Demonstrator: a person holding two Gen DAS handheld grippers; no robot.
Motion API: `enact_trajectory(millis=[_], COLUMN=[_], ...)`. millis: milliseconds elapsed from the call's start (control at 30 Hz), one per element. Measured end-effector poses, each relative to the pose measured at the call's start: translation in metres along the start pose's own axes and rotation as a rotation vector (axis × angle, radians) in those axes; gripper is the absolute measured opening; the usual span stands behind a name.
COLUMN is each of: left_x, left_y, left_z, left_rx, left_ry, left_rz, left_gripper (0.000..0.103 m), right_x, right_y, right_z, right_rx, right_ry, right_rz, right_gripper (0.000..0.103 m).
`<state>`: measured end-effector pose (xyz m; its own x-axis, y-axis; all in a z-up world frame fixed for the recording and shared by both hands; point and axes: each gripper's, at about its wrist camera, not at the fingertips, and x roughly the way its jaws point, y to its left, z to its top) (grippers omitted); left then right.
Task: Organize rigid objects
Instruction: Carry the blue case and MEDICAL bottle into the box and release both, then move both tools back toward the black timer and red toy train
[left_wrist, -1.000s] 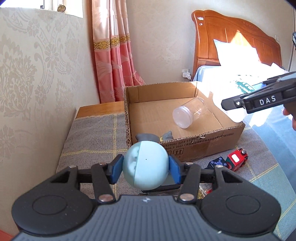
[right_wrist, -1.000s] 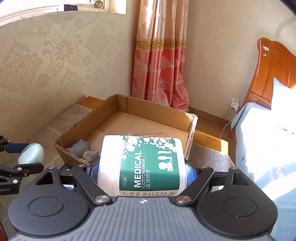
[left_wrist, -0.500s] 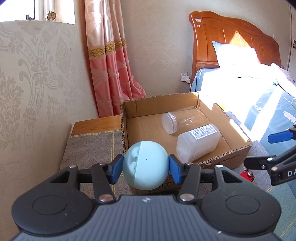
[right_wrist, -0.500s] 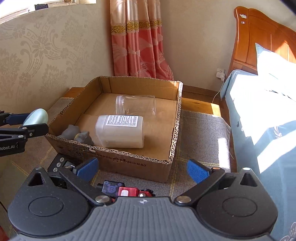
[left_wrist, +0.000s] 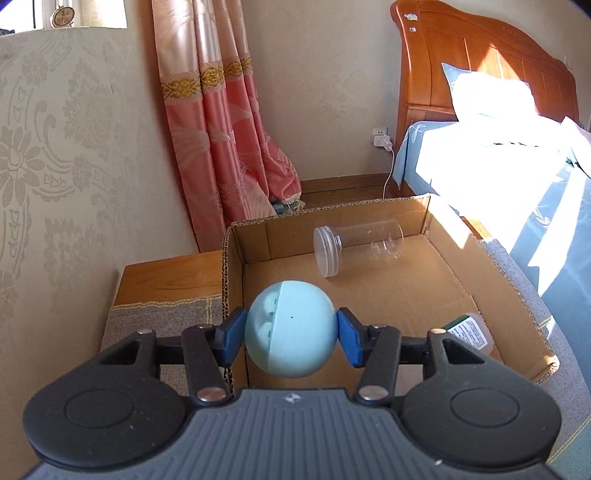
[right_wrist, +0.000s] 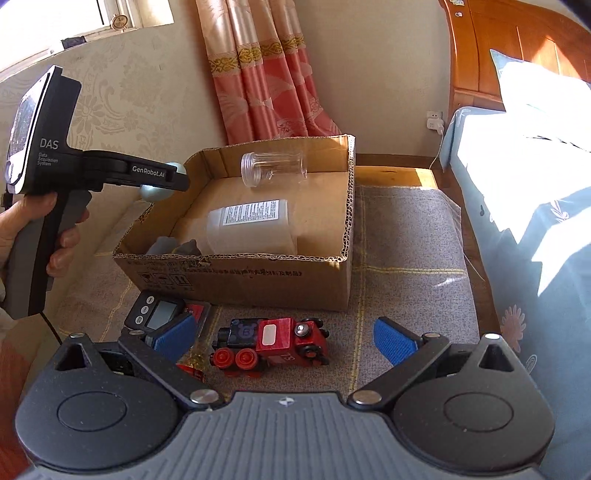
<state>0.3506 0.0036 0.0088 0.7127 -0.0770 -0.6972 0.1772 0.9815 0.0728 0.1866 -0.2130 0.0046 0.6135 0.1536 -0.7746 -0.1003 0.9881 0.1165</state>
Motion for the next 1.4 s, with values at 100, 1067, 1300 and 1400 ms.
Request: enact_trajectory(millis=[100, 1067, 1300, 1400], left_x=[0.02, -0.065, -0.085, -0.092], left_y=[-0.002, -0.001, 0.001, 0.001], left_z=[0.008, -0.07, -0.114, -0.131], left_rx=[0.006, -0.012, -0.06, -0.069], left_ry=[0.02, -0.032, -0.011, 0.005], left_rz=[0.019, 0.101, 0.078, 0.082], left_gripper=[0.052, 0.101, 0.101, 0.101], right_x=[-0.001, -0.019, -0.024, -0.02], right_y=[-0.004, 0.002, 0.0, -0.004], right_z=[0.0, -0.026, -0.038, -0.044], right_rx=[0.007, 0.01, -0.027, -0.023], right_ry=[-0.005, -0.034, -0.046, -0.03], right_rz=[-0.01, -0.056, -0.059, -0.079], right_gripper=[0.103, 0.103, 0.103, 0.103])
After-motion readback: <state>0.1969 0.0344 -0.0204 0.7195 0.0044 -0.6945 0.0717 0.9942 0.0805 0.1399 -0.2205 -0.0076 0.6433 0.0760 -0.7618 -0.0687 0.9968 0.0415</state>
